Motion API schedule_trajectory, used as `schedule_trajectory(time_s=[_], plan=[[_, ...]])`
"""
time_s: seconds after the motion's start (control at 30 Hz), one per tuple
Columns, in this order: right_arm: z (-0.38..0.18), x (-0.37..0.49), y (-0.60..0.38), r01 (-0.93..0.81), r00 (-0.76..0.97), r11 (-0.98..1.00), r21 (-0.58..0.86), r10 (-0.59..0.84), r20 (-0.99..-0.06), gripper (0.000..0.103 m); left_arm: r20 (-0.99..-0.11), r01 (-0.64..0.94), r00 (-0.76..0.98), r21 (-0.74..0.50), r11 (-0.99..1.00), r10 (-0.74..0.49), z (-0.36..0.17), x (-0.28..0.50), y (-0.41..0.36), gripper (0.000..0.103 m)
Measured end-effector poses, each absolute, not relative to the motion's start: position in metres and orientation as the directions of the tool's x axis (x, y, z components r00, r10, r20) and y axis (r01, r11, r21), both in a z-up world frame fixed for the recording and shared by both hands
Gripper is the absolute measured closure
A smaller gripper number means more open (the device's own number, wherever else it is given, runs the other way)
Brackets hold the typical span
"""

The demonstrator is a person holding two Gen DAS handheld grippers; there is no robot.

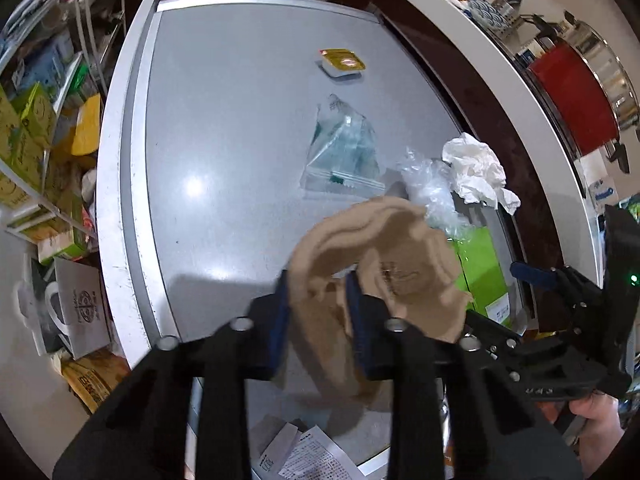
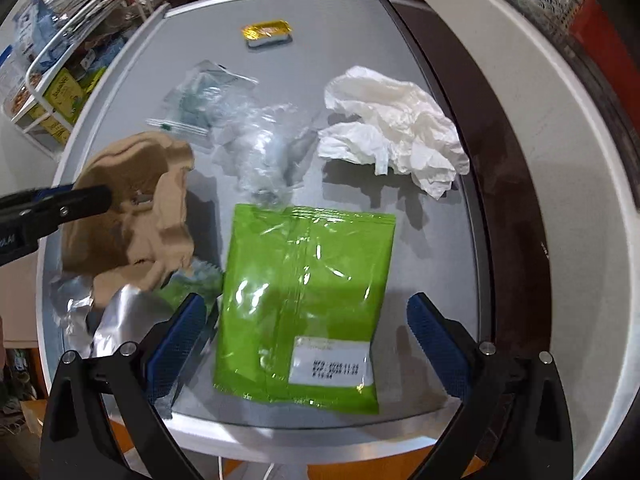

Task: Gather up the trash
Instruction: 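Grasp the beige pulp tray with left tool while right tool grasps the green bag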

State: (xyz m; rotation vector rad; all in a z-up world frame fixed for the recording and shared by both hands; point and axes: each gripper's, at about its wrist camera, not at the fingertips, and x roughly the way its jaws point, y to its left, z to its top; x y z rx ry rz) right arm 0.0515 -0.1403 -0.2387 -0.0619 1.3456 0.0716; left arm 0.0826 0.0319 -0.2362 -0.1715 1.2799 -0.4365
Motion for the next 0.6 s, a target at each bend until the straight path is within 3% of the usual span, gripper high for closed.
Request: schedule_trajectory(time_s=[0.07,0.27,0.37,0.4,0.5,0.53,0.57,0.6], plan=[[-0.244,0.055,-0.14,-0.089,0.198,0.996,0.018,0.035,-0.98,0.005,-0.877,0.213,0.217,-0.387,0.897,-0.429,-0.237,0.084,0.036,0.083],[-0.246,0.054,-0.139,-0.121,0.187,0.992,0.04,0.062,-0.98,0.027,-0.87,0.219,0.23,-0.39,0.895,-0.436,-0.231,0.087,0.038,0.088],[-0.241,0.054,-0.139,-0.127,0.198,0.99,0.062,0.087,-0.976,0.054,-0.867,0.208,0.248,-0.387,0.898,-0.432,-0.227,0.089,0.042,0.089],[-0.241,0.055,-0.143,-0.11,0.186,0.99,0.088,0.107,-0.977,0.054,-0.863,0.199,0.256,-0.393,0.898,-0.435,-0.225,0.09,0.046,0.089],[-0.238,0.059,-0.144,-0.12,0.17,0.989,0.088,0.108,-0.98,0.048,-0.852,0.177,0.27,-0.414,0.893,-0.449,-0.222,0.094,0.05,0.09],[-0.237,0.057,-0.143,-0.12,0.179,0.99,0.081,0.101,-0.979,0.039,-0.849,0.179,0.275,-0.416,0.892,-0.451,-0.22,0.095,0.052,0.09],[-0.233,0.055,-0.142,-0.116,0.192,0.991,0.066,0.087,-0.977,0.01,-0.846,0.184,0.28,-0.417,0.89,-0.454,-0.219,0.095,0.053,0.09],[-0.228,0.051,-0.14,-0.122,0.218,0.991,0.061,0.087,-0.972,0.004,-0.847,0.19,0.284,-0.409,0.893,-0.449,-0.217,0.095,0.052,0.09]])
